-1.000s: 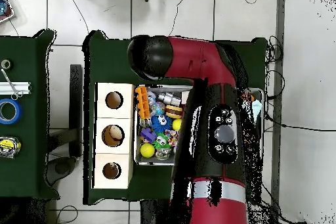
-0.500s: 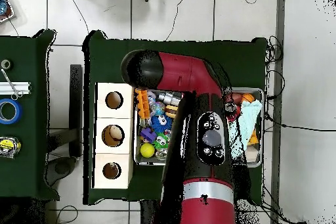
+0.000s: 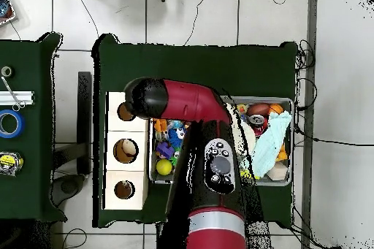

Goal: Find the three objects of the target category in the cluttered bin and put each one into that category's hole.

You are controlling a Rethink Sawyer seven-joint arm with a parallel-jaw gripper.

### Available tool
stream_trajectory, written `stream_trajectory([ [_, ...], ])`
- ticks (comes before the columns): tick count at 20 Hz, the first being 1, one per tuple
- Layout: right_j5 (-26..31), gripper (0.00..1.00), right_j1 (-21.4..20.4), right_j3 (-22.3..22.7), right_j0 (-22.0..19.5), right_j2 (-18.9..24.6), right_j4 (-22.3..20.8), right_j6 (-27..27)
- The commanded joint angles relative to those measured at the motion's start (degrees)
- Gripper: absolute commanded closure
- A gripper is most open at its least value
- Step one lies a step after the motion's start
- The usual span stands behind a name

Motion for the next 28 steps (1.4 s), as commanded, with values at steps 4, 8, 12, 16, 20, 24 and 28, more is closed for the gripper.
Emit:
stream_trajectory([
  [4,-7.8,0.00,-0.6,15.5,3.3,1.1,4.0,15.0],
  [8,-14.2,0.00,3.4,15.5,4.8,1.2,5.5,16.6],
  [12,-18.0,0.00,4.8,15.6,4.0,1.0,4.7,13.8],
  [16,-13.5,0.00,0.9,16.8,0.2,1.8,4.1,8.0],
  [20,-6.9,0.00,-3.3,16.2,-2.7,2.4,4.5,4.5],
  [24,0.1,0.00,-6.3,14.2,-3.6,2.4,5.6,4.6],
  [28,8.3,0.00,-8.8,10.4,-4.4,1.6,5.8,5.3],
])
